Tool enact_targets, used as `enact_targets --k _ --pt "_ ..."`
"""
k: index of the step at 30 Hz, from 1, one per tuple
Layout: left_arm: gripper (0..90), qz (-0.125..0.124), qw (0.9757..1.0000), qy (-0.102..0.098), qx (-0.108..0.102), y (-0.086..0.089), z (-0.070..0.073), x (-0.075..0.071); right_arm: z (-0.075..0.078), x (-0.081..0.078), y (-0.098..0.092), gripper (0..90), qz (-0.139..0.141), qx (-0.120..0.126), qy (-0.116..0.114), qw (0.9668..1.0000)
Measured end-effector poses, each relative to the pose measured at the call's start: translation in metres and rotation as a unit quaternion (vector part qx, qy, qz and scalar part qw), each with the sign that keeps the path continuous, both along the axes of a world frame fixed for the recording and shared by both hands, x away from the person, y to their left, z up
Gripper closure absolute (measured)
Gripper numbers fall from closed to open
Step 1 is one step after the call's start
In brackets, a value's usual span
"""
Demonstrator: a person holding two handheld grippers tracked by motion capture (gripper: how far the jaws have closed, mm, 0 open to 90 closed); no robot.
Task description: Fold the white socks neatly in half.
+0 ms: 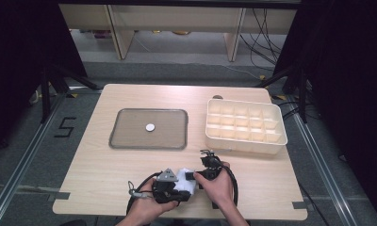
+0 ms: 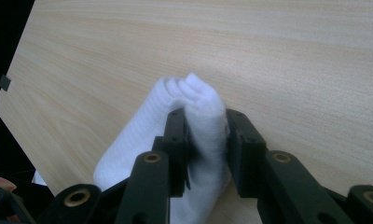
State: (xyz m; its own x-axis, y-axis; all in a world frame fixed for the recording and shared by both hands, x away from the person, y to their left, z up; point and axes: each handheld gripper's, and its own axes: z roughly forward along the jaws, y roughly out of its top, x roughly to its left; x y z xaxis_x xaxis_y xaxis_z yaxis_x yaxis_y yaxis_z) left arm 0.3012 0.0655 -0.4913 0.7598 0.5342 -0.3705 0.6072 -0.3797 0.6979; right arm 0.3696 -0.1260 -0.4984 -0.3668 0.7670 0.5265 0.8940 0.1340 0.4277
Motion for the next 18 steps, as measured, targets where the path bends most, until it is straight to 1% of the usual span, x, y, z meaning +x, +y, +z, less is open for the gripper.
enact_targets --k 1,2,3,4,5,6,7,8,9,10,11,12,13,14,15,16,17,18 --pt "82.7 -0.004 1.0 0.0 -0.008 0.001 -0.001 -0.001 0.0 -0.001 0.0 71.8 0.0 -0.006 -0.01 0.9999" --pt "82.1 -0.004 0.9999 -0.003 -0.01 0.002 -0.002 -0.002 0.0 0.0 0.0 71.8 0.011 0.004 -0.015 0.9998" --pt "81.4 -0.001 0.9998 -0.002 -0.019 0.003 -0.003 -0.005 0.0 0.0 -0.001 71.9 0.003 -0.004 -0.015 0.9999" --pt "80.9 -0.004 0.9997 -0.003 -0.025 0.004 -0.004 -0.006 0.0 0.0 -0.002 71.9 0.008 0.006 -0.01 0.9999" --pt "80.0 0.001 0.9996 -0.003 -0.029 0.006 -0.004 -0.008 0.0 0.0 -0.002 72.0 0.007 0.008 -0.013 0.9999" --pt "78.8 -0.001 0.9994 -0.008 -0.033 0.009 -0.005 -0.009 0.001 -0.001 -0.004 72.0 0.005 0.008 -0.014 0.9999" --pt "77.4 0.005 0.9991 -0.012 -0.04 0.011 -0.006 -0.011 0.002 -0.001 -0.004 72.1 0.002 0.01 -0.017 0.9998" --pt "76.2 0.007 0.9985 -0.015 -0.052 0.014 -0.007 -0.011 0.004 -0.002 -0.004 72.1 0.001 0.018 -0.021 0.9996" --pt "74.8 0.018 0.9973 -0.028 -0.065 0.016 -0.007 -0.013 0.005 -0.003 -0.005 72.1 0.001 0.013 -0.03 0.9995" --pt "74.0 0.02 0.9964 -0.037 -0.074 0.019 -0.007 -0.014 0.008 -0.003 -0.006 72.2 0.0 0.019 -0.029 0.9994" --pt "72.2 0.027 0.995 -0.048 -0.083 0.021 -0.006 -0.014 0.011 -0.004 -0.007 72.2 -0.004 0.018 -0.032 0.9993" --pt "69.6 0.03 0.994 -0.058 -0.088 0.024 -0.006 -0.014 0.013 -0.005 -0.008 72.2 -0.007 0.023 -0.033 0.9992" --pt "66.4 0.042 0.9932 -0.068 -0.085 0.027 -0.005 -0.014 0.015 -0.005 -0.009 72.2 -0.008 0.013 -0.044 0.9989" --pt "64.1 0.047 0.9924 -0.074 -0.086 0.03 -0.005 -0.013 0.016 -0.005 -0.012 72.2 -0.005 0.016 -0.054 0.9984" --pt "61.8 0.055 0.9918 -0.084 -0.08 0.033 -0.005 -0.012 0.018 -0.005 -0.013 72.2 -0.012 0.021 -0.059 0.998" --pt "60.2 0.061 0.9907 -0.091 -0.08 0.037 -0.005 -0.01 0.02 -0.004 -0.016 72.2 -0.013 0.021 -0.068 0.9974" --pt "57.9 0.071 0.9895 -0.098 -0.079 0.04 -0.005 -0.009 0.023 -0.004 -0.019 72.2 -0.019 0.024 -0.071 0.997" --pt "55.8 0.083 0.9885 -0.104 -0.073 0.043 -0.005 -0.007 0.027 -0.005 -0.021 72.2 -0.027 0.024 -0.073 0.9967"
